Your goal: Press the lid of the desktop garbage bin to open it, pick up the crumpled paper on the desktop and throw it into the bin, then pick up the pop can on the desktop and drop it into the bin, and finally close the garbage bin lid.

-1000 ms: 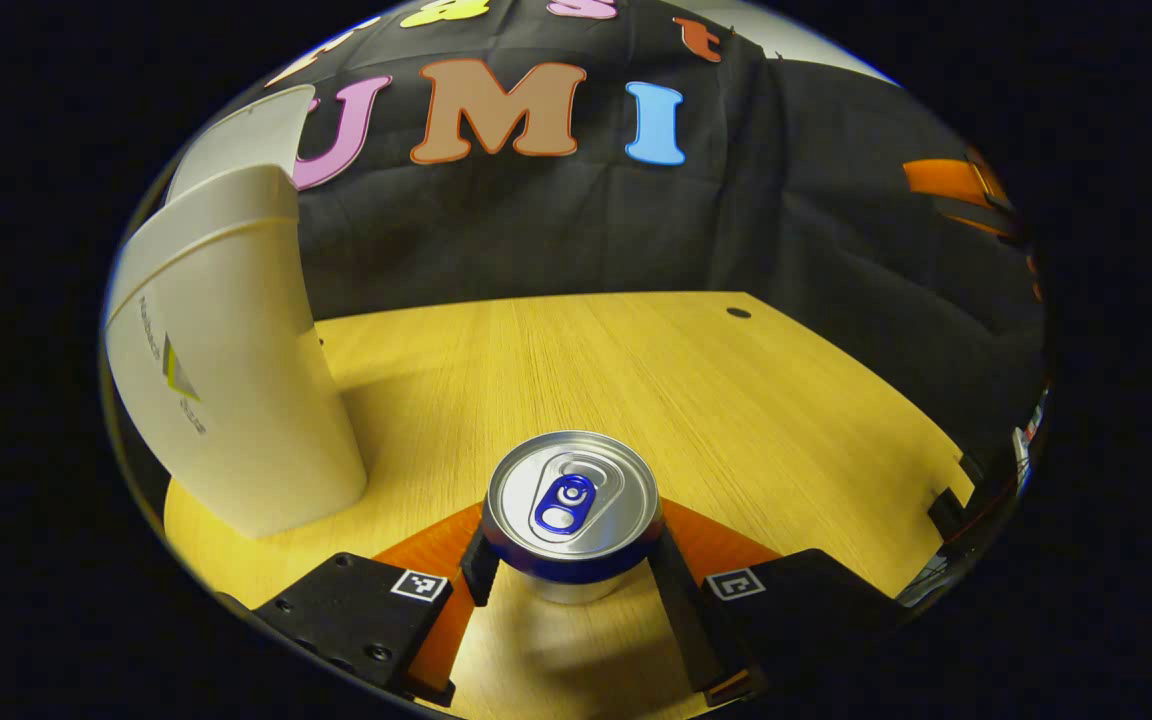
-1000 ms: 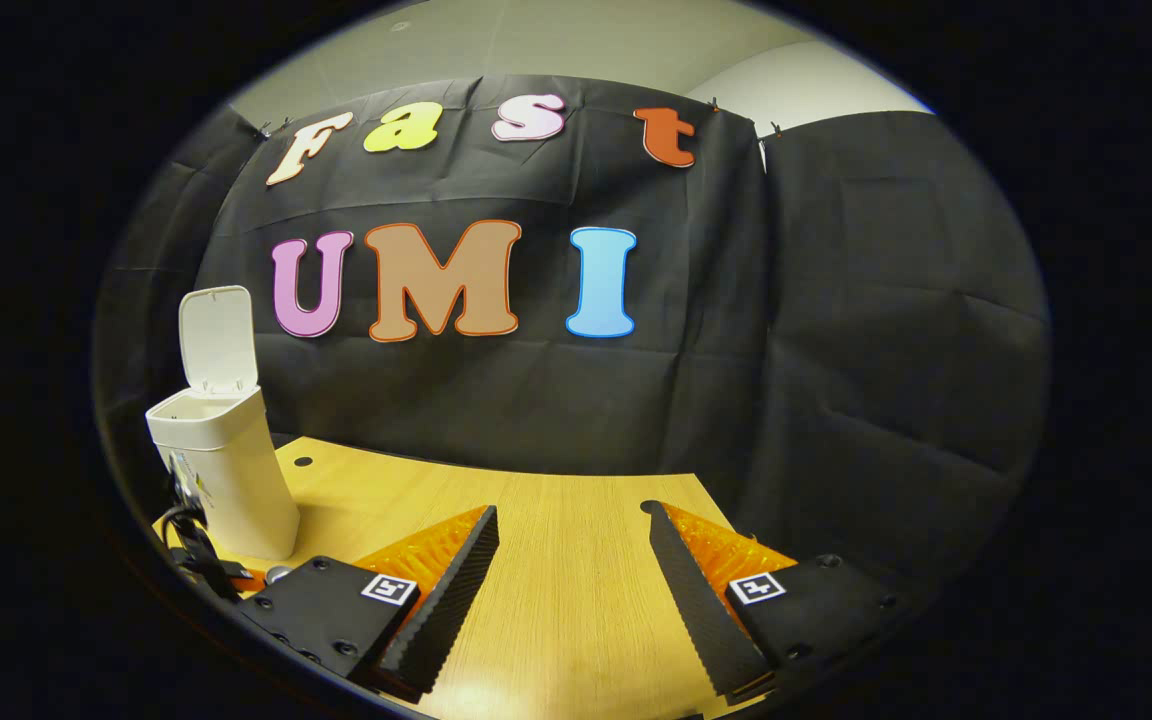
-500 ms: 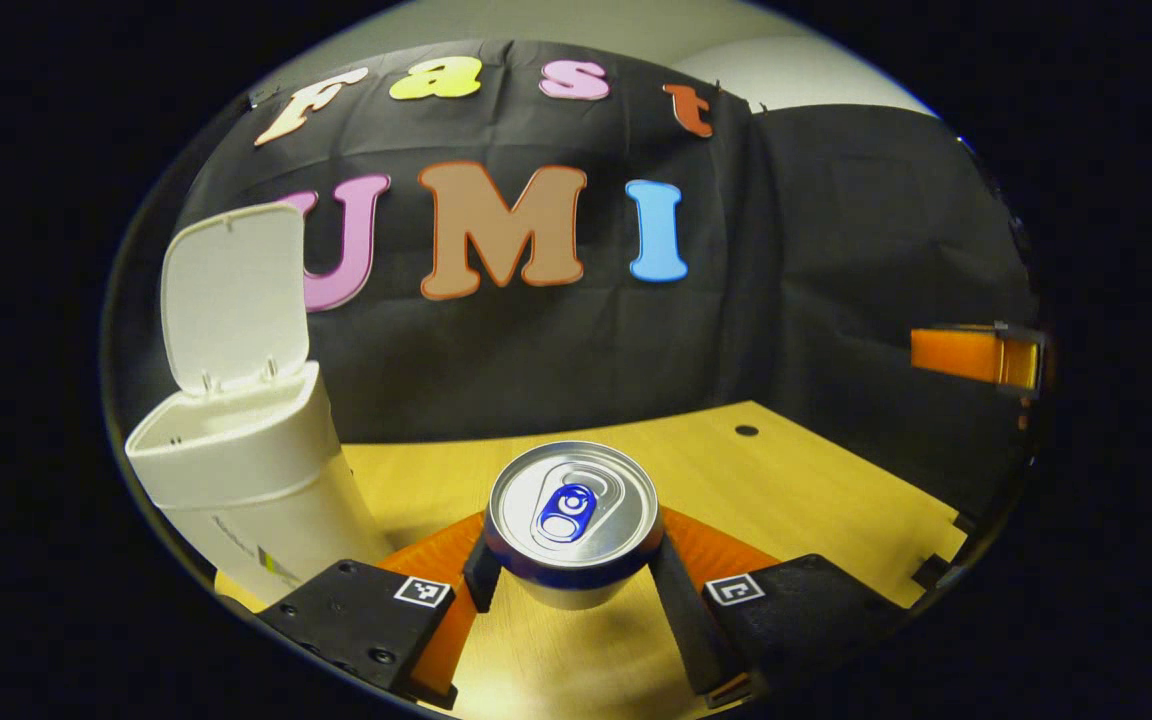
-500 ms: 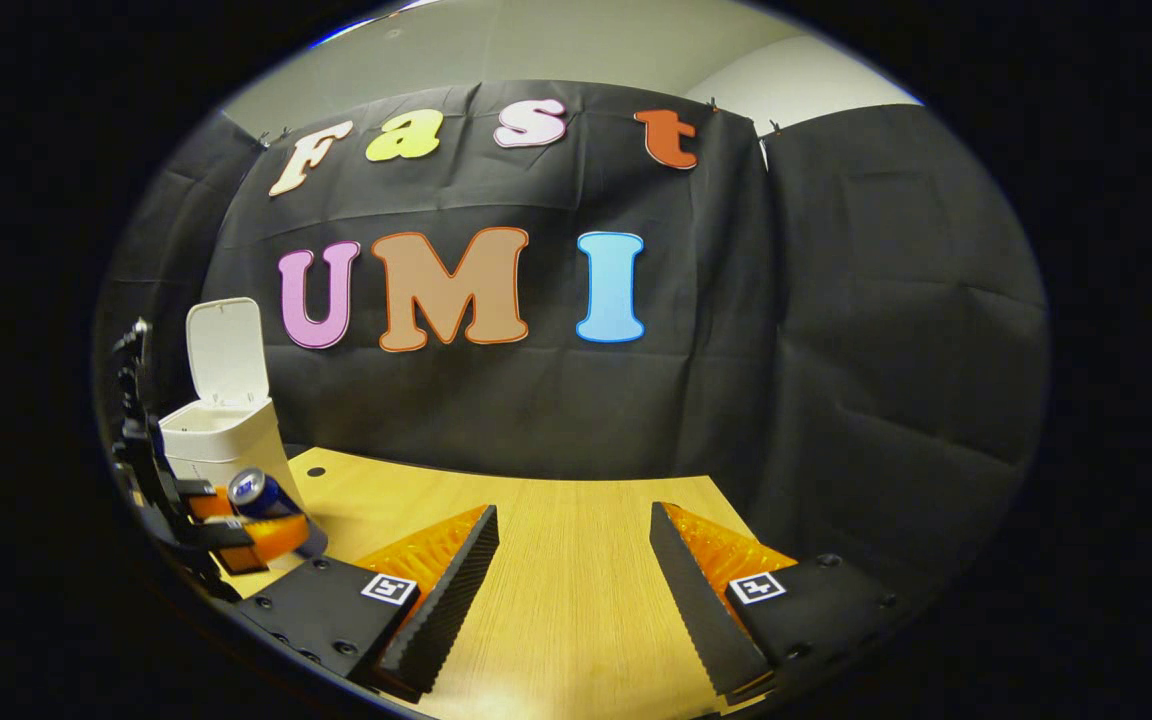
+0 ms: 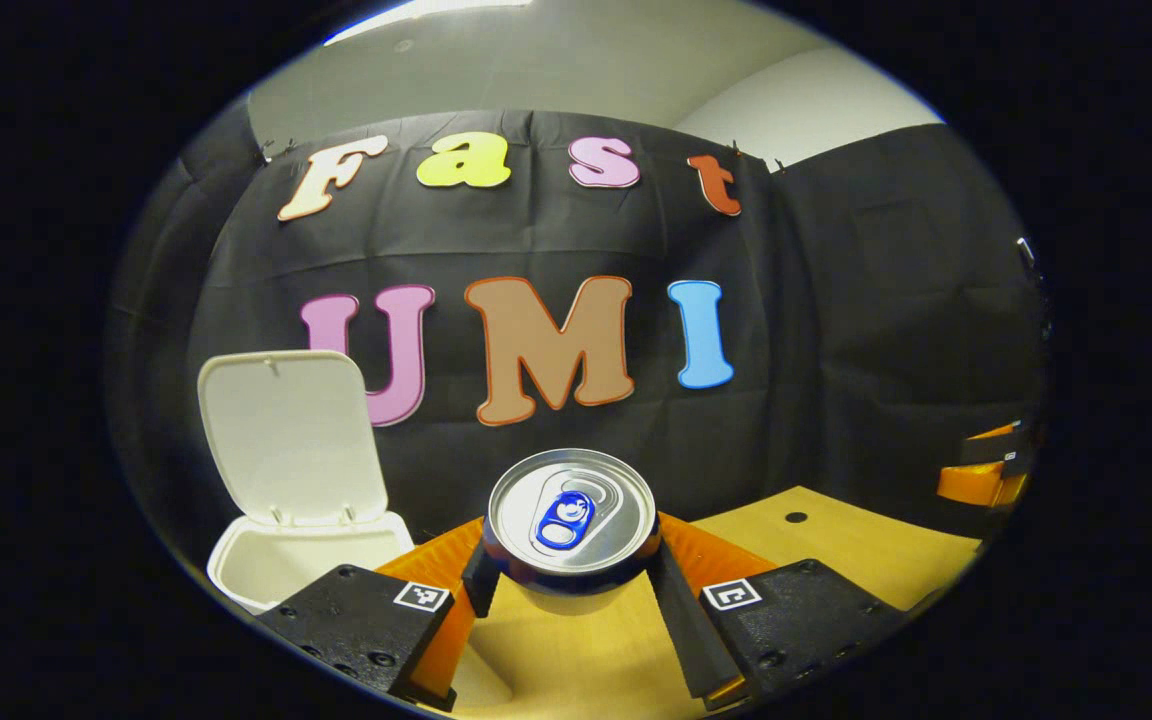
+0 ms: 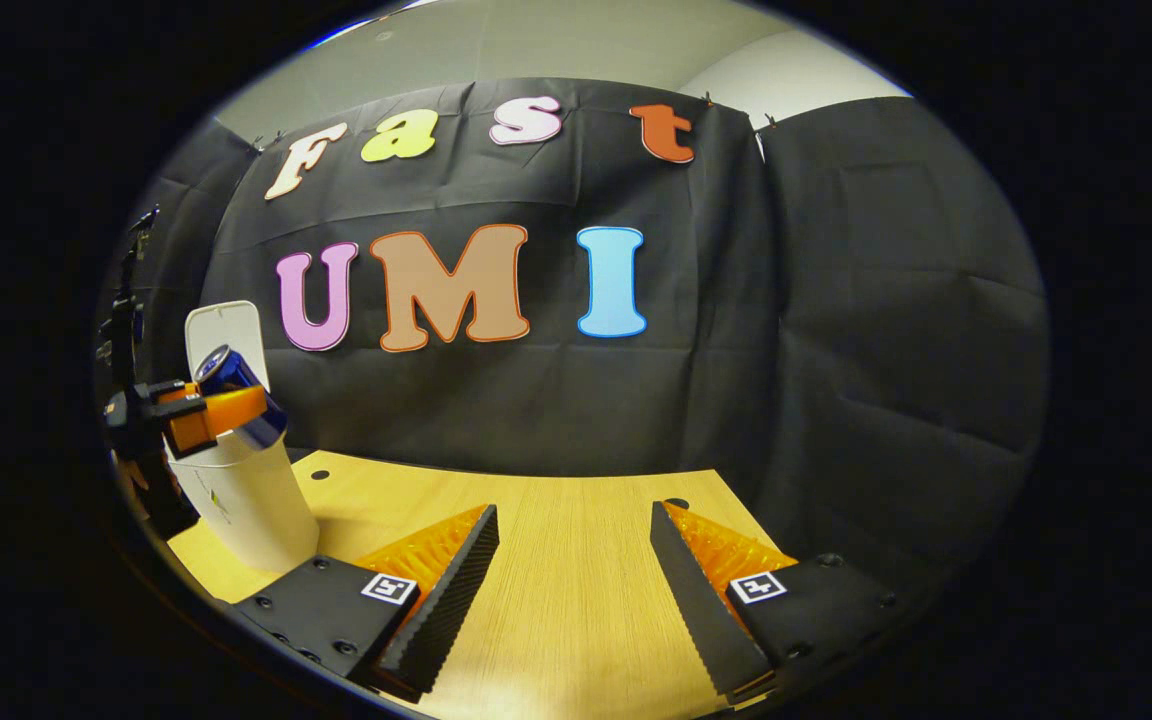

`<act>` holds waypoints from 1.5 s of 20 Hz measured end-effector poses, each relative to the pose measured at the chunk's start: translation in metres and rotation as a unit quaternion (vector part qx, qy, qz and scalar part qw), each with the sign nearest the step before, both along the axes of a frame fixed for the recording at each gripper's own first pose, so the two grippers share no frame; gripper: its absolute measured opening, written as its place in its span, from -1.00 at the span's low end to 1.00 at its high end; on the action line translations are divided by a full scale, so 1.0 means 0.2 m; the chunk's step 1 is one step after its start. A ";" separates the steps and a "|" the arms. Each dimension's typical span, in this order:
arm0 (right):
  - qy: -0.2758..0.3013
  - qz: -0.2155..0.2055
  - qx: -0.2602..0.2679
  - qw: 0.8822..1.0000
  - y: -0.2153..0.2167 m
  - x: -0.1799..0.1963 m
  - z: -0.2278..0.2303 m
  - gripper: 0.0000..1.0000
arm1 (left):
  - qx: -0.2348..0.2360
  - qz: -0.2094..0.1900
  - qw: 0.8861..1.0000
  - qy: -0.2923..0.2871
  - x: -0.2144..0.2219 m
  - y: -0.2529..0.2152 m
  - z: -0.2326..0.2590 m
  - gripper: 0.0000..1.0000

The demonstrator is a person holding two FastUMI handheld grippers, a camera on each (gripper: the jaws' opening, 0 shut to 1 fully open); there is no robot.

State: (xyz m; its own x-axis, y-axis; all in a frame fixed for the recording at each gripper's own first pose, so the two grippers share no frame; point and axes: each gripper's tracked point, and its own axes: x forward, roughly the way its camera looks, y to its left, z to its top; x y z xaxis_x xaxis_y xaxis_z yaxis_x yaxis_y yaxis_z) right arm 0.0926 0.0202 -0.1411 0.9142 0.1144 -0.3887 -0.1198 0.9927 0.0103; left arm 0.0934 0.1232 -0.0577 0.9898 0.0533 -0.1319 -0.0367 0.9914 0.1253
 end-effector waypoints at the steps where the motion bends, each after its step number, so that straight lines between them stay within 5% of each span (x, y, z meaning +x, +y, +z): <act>1: 0.000 0.000 -0.001 1.000 0.00 0.00 0.00 0.95 | 0.008 0.012 1.000 -0.001 0.01 0.06 0.01 0.53; 13: 0.003 0.003 -0.012 1.000 0.09 0.01 -0.04 0.96 | -0.001 0.181 0.983 0.028 -0.07 0.84 -0.09 0.53; 21: 0.000 0.009 -0.021 1.000 0.15 0.00 -0.03 0.96 | -0.051 0.210 0.973 0.084 -0.15 0.94 -0.34 0.55; 26: -0.005 0.005 -0.018 1.000 0.14 -0.02 -0.01 0.96 | -0.040 0.207 0.975 0.067 -0.15 0.94 -0.28 0.86; 30: -0.006 0.010 -0.016 1.000 0.15 -0.02 -0.01 0.96 | -0.012 0.201 0.979 0.030 -0.15 0.93 -0.10 0.84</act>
